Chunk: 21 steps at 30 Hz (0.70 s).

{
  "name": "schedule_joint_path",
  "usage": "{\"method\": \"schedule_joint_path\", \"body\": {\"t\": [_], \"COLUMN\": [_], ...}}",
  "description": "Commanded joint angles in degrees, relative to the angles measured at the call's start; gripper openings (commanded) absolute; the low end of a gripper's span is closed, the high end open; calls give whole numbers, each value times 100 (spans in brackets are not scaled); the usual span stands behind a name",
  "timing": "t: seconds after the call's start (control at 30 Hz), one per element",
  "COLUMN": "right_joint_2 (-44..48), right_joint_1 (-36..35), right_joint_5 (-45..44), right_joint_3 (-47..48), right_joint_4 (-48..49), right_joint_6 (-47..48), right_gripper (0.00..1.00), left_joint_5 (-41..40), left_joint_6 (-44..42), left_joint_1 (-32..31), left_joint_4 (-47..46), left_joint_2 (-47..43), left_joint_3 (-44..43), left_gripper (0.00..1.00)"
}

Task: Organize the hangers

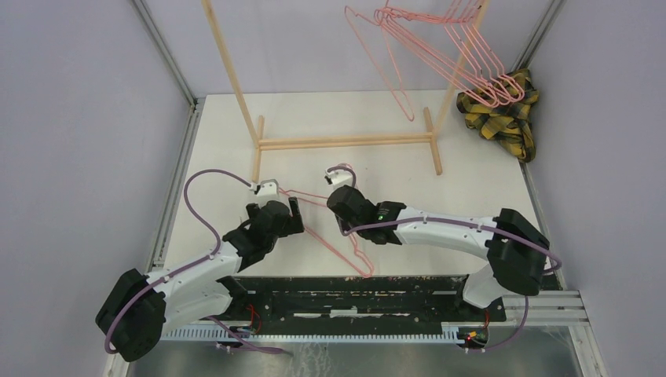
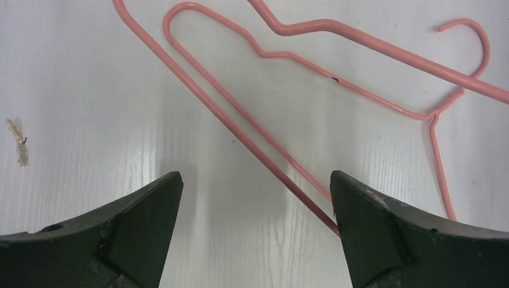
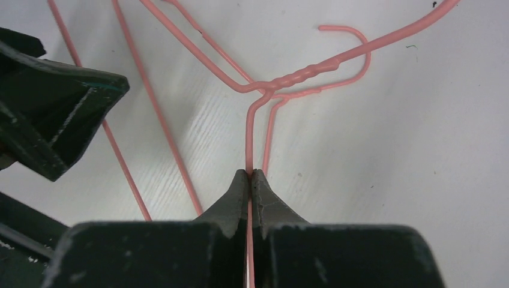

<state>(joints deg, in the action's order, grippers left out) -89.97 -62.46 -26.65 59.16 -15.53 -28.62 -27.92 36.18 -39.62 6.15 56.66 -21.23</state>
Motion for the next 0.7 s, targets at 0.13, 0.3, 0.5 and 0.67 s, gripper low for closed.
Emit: {"method": "schedule_joint_path", "body": {"t": [0.13, 0.3, 0.5, 0.67], "right_joint_2": [821, 745, 548, 440], "right_joint_1": [64, 85, 91, 90], "right_joint_5": [-395, -1077, -1197, -1281], "right_joint_3": [-202, -181, -170, -90], "right_joint_4": [323, 416, 620, 714], "right_joint_6": [339, 719, 785, 828], "right_gripper": [1, 1, 1, 1], "left_joint_5": [116, 425, 610, 647], "left_joint_6": [275, 191, -4, -61], "left_joint_1": [17, 23, 18, 24], "left_joint_4": [1, -153, -410, -430], "left_joint_2": [-215, -782, -1434, -1483], "left_joint_3": [-310, -312, -328, -368], "left_gripper": [99, 99, 99, 99]}}
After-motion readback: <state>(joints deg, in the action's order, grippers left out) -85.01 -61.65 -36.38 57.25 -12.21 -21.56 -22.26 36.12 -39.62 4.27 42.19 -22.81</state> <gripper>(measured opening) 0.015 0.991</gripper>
